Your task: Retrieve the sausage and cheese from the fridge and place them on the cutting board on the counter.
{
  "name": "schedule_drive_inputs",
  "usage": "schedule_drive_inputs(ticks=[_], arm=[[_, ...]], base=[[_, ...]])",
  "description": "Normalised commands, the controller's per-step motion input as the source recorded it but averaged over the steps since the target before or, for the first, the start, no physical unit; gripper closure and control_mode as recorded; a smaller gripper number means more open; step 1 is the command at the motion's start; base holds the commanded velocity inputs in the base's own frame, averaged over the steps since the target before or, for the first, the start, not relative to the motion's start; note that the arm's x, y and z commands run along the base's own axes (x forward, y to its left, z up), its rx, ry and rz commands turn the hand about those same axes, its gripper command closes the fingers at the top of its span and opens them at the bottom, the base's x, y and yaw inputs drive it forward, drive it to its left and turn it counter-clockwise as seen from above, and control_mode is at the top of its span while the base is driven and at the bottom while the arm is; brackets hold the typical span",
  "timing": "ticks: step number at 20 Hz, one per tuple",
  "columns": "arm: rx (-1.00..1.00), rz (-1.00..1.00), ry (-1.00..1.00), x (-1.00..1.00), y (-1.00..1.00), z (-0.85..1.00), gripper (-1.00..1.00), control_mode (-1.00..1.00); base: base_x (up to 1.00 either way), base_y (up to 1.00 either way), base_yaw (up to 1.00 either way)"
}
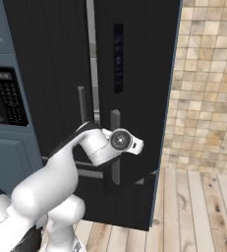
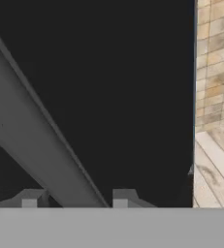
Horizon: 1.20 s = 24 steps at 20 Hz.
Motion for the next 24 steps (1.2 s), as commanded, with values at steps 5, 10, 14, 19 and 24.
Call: schedule_drive_inputs(ticks=[5, 10, 14, 19, 24], arm=[[0.0, 0.0, 0.11, -0.27, -0.98, 0.0, 1.0, -1.0], [0.0, 0.0, 0.06, -0.3, -1.0, 0.0, 1.0, -1.0], [0.0, 0.04, 0.06, -0.08, -0.85, -0.05, 1.0, -1.0], [0.0, 0.15, -0.02, -0.23, -0.07, -0.02, -1.0, -1.0], [0.0, 0.15, -0.33, -1.0, 0.03, 0.13, -1.0, -1.0]], base=[[0.0, 0.0, 0.0], [0.0, 0.0, 0.0], [0.0, 0.0, 0.0], [0.0, 0.0, 0.0], [0.0, 0.0, 0.0]])
